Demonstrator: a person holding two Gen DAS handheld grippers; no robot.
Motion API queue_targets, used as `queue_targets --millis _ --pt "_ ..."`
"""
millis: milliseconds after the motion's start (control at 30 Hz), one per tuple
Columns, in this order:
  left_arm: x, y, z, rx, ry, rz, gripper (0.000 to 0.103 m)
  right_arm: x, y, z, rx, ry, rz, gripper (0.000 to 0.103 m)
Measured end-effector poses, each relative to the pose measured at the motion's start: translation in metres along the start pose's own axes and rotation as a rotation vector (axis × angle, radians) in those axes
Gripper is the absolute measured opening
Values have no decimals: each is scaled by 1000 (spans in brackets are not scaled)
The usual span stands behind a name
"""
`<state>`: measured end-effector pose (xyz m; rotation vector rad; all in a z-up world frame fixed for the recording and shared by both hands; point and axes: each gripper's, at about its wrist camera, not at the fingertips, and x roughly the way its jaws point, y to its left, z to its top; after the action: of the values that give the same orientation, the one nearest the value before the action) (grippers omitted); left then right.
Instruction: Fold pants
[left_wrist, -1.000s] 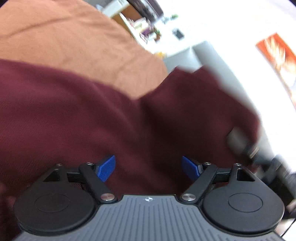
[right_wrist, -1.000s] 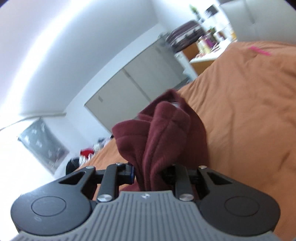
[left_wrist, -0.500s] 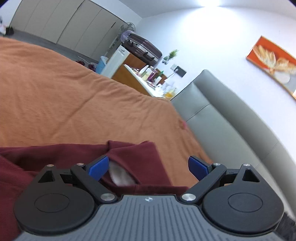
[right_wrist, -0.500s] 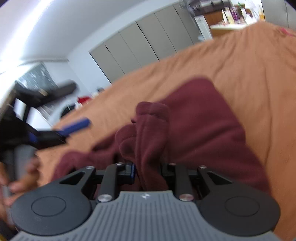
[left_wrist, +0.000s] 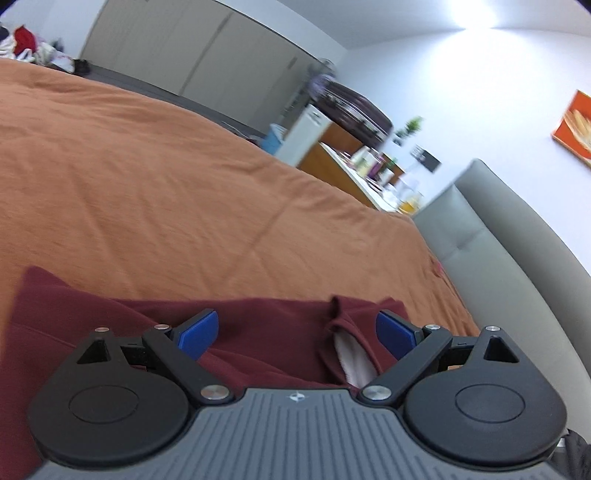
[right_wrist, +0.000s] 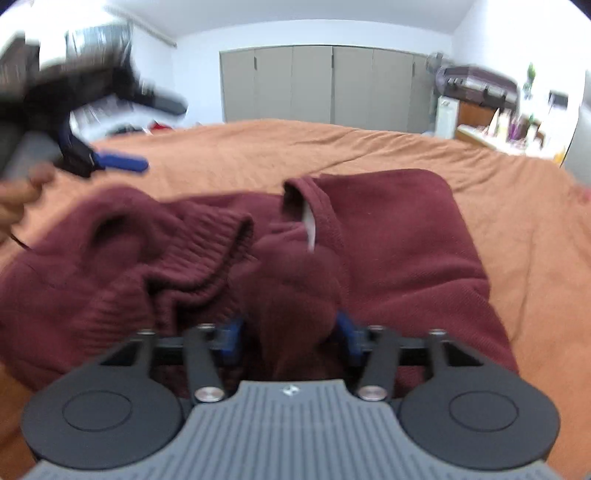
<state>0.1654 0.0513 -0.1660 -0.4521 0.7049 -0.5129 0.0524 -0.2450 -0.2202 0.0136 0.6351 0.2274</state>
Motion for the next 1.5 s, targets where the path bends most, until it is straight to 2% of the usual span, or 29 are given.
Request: queue_targets --millis 133,200,267,300,333,400,500,633,733,833,900,933,967,1000,1033,1133,1233,1400,1500 --pt "-1 11 12 41 39 35 103 -37 -1 5 44 -14 80 58" --pt "-1 10 18 107 101 21 103 -52 5 12 53 -20 120 58" --pt "-6 8 20 179 177 -8 103 -62 14 26 28 -20 194 60" --pt "-11 9 19 197 202 -17 103 -64 17 36 0 -29 233 65" --pt "-18 11 16 202 216 -13 103 -63 20 46 -26 -43 264 72" --pt "-40 18 8 206 220 -5 103 -57 21 62 -78 -56 336 73" --pt "-66 27 -4 202 208 26 103 -19 20 98 -178 1 452 78" --pt "-87 42 -16 173 222 37 103 68 18 138 -234 200 567 79" --pt "-96 52 -22 151 235 38 103 133 22 147 -281 388 576 78" --pt "-101 61 -28 132 246 13 103 170 24 144 -272 522 634 79" --pt "-101 67 -31 118 252 1 103 184 29 143 -262 566 691 79" --pt "-100 70 -33 114 249 -2 103 188 32 143 -262 568 700 74" --pt "-98 72 -35 109 243 -2 103 190 37 143 -265 569 699 62" --pt "-97 74 -36 109 239 -6 103 192 44 143 -288 575 716 25" --pt "-97 75 -37 107 237 -6 103 194 50 142 -307 596 745 20" --pt "-98 77 -36 86 226 -19 103 178 70 150 -508 512 758 15" --pt "-104 83 -36 62 215 -18 103 165 75 165 -556 449 791 14" --pt "-112 94 -32 10 192 0 103 149 84 193 -620 432 820 14" --pt "-114 96 -31 9 195 13 103 160 95 204 -660 404 815 14"
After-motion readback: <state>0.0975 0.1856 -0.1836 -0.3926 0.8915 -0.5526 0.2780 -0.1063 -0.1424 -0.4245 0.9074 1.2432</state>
